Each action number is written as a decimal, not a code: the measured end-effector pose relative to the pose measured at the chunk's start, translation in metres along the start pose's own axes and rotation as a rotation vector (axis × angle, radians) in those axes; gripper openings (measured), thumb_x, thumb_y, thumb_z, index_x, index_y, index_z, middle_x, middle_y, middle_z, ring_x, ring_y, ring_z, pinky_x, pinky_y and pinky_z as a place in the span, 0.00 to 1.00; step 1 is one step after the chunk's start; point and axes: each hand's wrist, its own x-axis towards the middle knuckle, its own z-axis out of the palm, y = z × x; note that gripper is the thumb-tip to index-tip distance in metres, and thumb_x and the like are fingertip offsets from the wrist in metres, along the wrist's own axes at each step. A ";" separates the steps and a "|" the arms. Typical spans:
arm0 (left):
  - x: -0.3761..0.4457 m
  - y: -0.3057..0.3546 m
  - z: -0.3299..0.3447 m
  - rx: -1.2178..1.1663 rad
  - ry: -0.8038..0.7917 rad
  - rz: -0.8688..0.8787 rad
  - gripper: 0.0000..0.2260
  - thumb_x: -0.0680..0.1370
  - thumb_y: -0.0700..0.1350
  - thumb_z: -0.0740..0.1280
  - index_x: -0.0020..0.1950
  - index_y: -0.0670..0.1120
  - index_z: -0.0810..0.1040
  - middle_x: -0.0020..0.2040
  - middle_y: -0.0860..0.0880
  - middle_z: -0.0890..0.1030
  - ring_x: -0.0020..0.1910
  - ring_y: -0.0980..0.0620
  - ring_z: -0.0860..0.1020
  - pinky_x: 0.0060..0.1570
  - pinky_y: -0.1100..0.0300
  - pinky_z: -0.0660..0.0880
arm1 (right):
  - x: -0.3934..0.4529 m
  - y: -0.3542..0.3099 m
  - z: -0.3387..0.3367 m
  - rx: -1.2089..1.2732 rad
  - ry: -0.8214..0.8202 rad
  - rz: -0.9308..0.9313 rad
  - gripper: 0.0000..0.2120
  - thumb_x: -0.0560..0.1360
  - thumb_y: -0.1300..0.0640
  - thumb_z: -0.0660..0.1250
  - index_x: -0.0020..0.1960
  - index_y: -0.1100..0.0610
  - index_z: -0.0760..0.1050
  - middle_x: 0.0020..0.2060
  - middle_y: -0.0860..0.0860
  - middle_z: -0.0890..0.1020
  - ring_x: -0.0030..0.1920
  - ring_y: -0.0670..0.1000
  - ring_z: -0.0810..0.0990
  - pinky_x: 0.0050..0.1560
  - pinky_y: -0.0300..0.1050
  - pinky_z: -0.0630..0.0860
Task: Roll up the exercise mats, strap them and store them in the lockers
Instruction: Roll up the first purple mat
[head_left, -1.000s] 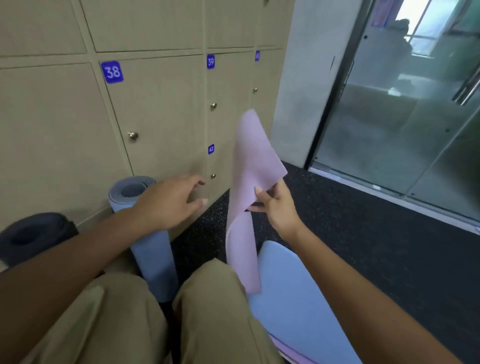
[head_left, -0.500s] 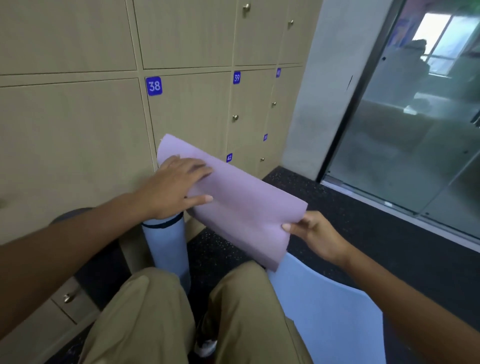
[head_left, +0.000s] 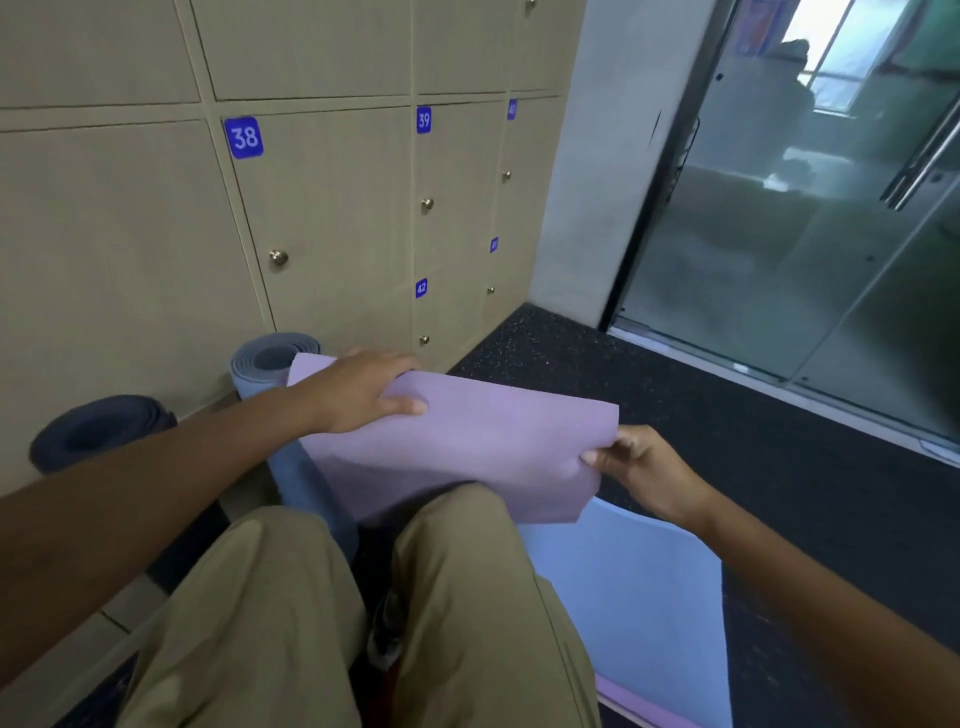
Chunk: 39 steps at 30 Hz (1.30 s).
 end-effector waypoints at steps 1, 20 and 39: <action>-0.001 0.002 0.003 -0.066 0.046 -0.017 0.30 0.75 0.74 0.57 0.55 0.49 0.75 0.49 0.52 0.79 0.49 0.49 0.75 0.48 0.53 0.67 | -0.003 -0.002 -0.003 -0.002 -0.009 0.023 0.12 0.80 0.70 0.65 0.61 0.65 0.80 0.57 0.55 0.86 0.58 0.51 0.83 0.60 0.50 0.79; -0.119 0.113 0.054 -0.221 0.169 0.079 0.18 0.83 0.58 0.50 0.44 0.49 0.70 0.37 0.57 0.71 0.37 0.55 0.69 0.38 0.56 0.61 | -0.049 -0.040 0.083 -0.764 -0.043 -0.333 0.16 0.84 0.51 0.55 0.64 0.52 0.79 0.48 0.49 0.82 0.48 0.53 0.81 0.46 0.54 0.79; -0.189 0.146 0.032 -0.429 0.257 -0.319 0.07 0.75 0.56 0.67 0.39 0.56 0.79 0.37 0.57 0.80 0.45 0.56 0.79 0.42 0.68 0.70 | -0.087 -0.086 0.093 -0.378 -0.068 -0.104 0.02 0.78 0.54 0.73 0.46 0.51 0.82 0.38 0.39 0.84 0.42 0.44 0.82 0.44 0.36 0.75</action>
